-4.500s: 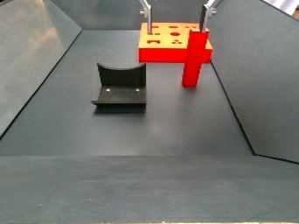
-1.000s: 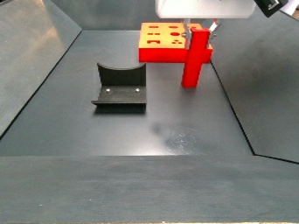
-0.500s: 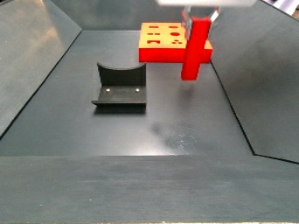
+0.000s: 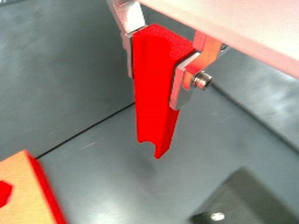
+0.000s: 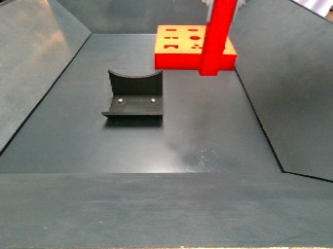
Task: Pick up the arch object. Move up. Rotate the arch object. Move to above the board. Insert the arch object.
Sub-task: Rotate the arch object.
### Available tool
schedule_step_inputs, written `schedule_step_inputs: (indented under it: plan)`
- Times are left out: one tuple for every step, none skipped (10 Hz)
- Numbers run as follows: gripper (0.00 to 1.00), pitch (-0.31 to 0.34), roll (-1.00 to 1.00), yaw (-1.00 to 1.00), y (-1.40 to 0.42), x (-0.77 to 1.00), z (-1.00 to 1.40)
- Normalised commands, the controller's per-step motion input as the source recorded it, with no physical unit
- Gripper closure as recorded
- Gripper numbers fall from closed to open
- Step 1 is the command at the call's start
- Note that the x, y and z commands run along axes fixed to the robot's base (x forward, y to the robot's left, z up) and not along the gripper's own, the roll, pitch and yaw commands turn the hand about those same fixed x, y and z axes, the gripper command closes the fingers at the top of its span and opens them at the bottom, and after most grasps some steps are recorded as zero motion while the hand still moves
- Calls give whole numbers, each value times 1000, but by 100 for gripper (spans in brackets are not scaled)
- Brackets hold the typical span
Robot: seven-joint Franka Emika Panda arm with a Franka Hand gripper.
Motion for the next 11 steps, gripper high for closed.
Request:
schedule_step_inputs:
  plan:
    - [100, 92, -23, -21, 263, 200, 697]
    - [100, 65, -21, -18, 122, 85, 480]
    - [100, 52, -19, -20, 94, 40, 323]
    - [100, 56, -14, -1000, 0, 0, 0]
    - [100, 57, -13, -1000, -14, 13, -90]
    - [100, 57, -15, -1000, -9, 27, -52]
    - [100, 57, -16, -1000, -5, 30, -34]
    - [100, 62, -17, -1000, 0, 32, -20]
    - [100, 67, -18, -1000, 3, 33, -14]
    - [100, 75, -21, -1000, 6, 35, -5]
    - [100, 80, -23, -1000, 6, 36, -1]
